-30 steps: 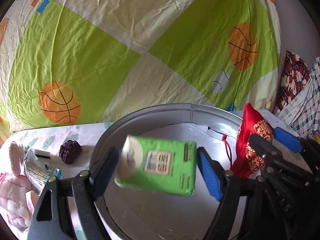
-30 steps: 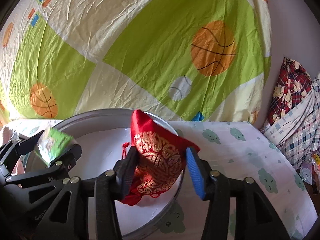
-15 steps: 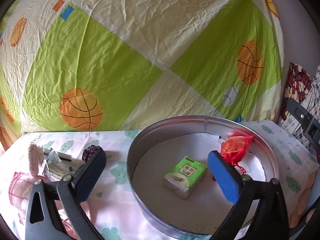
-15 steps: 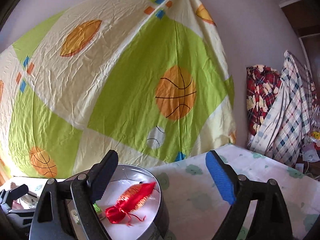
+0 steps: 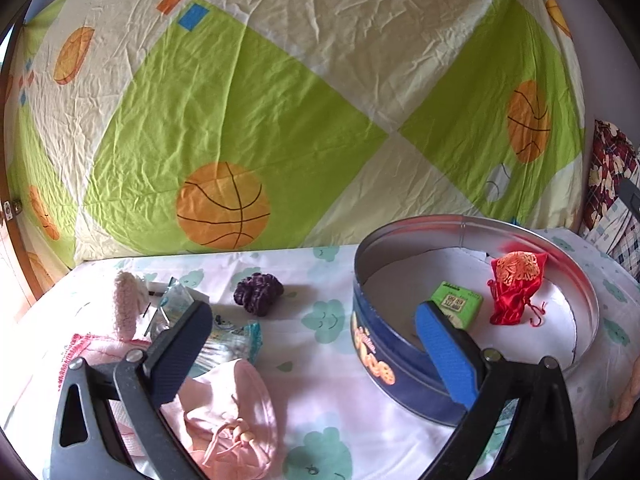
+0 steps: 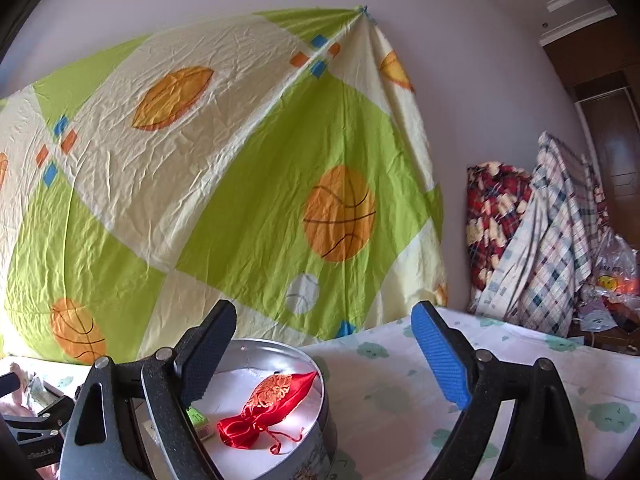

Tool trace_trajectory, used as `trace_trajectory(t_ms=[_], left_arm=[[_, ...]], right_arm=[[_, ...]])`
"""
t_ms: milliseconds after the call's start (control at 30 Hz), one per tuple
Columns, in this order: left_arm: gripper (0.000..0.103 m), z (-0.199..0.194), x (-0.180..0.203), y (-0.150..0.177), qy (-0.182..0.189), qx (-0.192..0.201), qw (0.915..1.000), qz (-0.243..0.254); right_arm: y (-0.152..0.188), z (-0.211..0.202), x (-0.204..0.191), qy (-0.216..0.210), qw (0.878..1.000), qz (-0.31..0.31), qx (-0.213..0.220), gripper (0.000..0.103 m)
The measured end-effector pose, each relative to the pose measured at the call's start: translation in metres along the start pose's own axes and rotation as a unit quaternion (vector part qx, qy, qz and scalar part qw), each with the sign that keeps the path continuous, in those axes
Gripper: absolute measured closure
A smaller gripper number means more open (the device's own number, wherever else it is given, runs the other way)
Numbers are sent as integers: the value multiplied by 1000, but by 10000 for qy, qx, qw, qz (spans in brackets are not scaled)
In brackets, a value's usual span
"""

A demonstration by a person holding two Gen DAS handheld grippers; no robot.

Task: Organize soft objects
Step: 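Withdraw both tools from the tin toward the remaining cloths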

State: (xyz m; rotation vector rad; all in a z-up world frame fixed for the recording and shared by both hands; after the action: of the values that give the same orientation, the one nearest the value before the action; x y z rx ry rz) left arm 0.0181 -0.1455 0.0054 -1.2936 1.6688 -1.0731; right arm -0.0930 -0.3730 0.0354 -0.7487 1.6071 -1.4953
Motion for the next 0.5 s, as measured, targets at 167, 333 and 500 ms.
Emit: trace_trajectory(t_ms=[167,333,500], left_arm=[[0,-2,-15,4,19,-38,9999,-96],[0,-6,-28,6,-44,-6,10000,-65],[0,-8,-48,8,-135,-23,9999,-105]], right_arm=[[4,-10,-5,-49,9994,197,-264,12],[7,-24,-23,-199,9994,99,-278,12],[12,-31,-47,-470,9978,109,-462,12]])
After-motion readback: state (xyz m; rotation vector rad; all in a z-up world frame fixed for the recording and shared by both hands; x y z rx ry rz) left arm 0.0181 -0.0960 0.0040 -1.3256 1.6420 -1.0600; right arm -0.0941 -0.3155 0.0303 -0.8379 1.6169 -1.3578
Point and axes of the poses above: each gripper's, at about its wrist camera, not at the fingertips, and z roughly the way its jaws point, x to its right, y to its underside, the point moved 1 cm from there along z, roughly the way its jaws point, and after that the axes turned 2 degrees about x, right-handed, at the moved point
